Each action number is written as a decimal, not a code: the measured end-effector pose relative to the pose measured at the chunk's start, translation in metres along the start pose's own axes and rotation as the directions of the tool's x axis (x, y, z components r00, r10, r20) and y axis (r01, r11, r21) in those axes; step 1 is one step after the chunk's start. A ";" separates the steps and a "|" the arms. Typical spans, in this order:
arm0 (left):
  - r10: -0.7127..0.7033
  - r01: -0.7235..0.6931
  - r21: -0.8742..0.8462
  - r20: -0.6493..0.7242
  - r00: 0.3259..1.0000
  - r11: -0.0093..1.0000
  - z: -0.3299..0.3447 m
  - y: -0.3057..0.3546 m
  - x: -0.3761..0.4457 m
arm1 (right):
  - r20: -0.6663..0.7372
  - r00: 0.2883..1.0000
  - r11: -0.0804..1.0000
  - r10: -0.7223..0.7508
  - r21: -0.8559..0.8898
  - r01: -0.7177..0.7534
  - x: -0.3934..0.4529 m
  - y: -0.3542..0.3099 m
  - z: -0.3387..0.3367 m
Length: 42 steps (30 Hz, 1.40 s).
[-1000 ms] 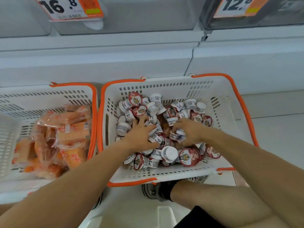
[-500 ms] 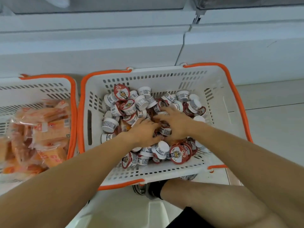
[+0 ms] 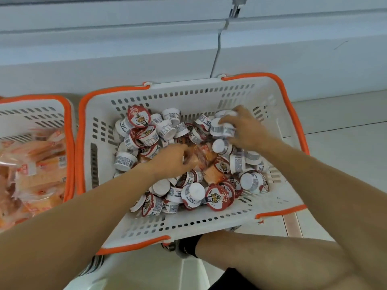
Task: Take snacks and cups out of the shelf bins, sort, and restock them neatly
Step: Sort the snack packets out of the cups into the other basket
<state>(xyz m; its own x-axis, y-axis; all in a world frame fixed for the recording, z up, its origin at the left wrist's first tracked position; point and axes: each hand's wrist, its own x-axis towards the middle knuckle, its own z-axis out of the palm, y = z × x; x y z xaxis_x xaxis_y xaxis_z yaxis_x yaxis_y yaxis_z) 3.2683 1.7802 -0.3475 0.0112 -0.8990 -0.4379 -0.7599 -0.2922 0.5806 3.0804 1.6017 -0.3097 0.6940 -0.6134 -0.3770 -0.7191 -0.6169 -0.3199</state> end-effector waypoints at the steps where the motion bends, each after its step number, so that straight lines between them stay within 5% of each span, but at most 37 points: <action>1: -0.020 0.020 -0.006 0.016 1.000 1.000 -0.001 0.002 0.004 | -0.013 0.998 0.996 0.063 -0.061 -0.064 0.002 0.009 -0.007; 4: -0.098 0.085 0.114 0.114 0.989 0.990 0.000 0.014 0.016 | -0.052 0.991 0.967 0.125 -0.216 -0.133 -0.001 0.016 -0.016; 7: -0.167 0.121 0.247 0.171 0.971 0.961 0.007 0.024 0.028 | -0.157 0.979 0.985 -0.133 -0.131 0.112 -0.007 -0.009 -0.012; 10: -0.222 0.195 0.149 0.186 0.957 0.969 0.009 0.025 0.039 | 0.217 0.943 0.967 -0.253 0.052 0.248 -0.015 -0.032 0.003; 13: -0.178 0.189 -0.038 0.195 0.965 0.981 0.008 0.022 0.047 | 0.423 0.865 0.918 -0.268 -0.159 0.362 -0.020 -0.026 0.025; 26: -0.201 0.180 0.107 0.235 0.951 0.978 0.012 0.031 0.049 | 0.341 0.865 0.826 -0.368 -0.306 0.473 -0.042 0.016 0.026; 33: -0.127 0.132 -0.030 0.130 0.983 0.991 -0.014 0.029 0.026 | 0.281 0.884 0.791 -0.373 -0.401 0.461 -0.049 0.014 0.021; 39: -0.074 0.031 -0.186 -0.228 0.971 0.982 -0.054 0.046 -0.032 | 0.213 0.939 0.944 -0.272 0.246 0.217 -0.033 -0.016 0.031; 42: -0.162 0.104 -0.261 -0.213 0.964 0.960 -0.057 0.030 -0.052 | 0.327 0.915 0.953 -0.235 0.261 0.152 -0.014 -0.027 0.033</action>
<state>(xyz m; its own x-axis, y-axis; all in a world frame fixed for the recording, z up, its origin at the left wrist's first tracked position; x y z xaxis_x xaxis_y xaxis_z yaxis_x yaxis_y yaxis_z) 3.2823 1.7993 -0.2684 0.2723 -0.8884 -0.3697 -0.5590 -0.4588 0.6907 3.0887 1.6426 -0.3243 0.7925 -0.2553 -0.5538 -0.5896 -0.5524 -0.5892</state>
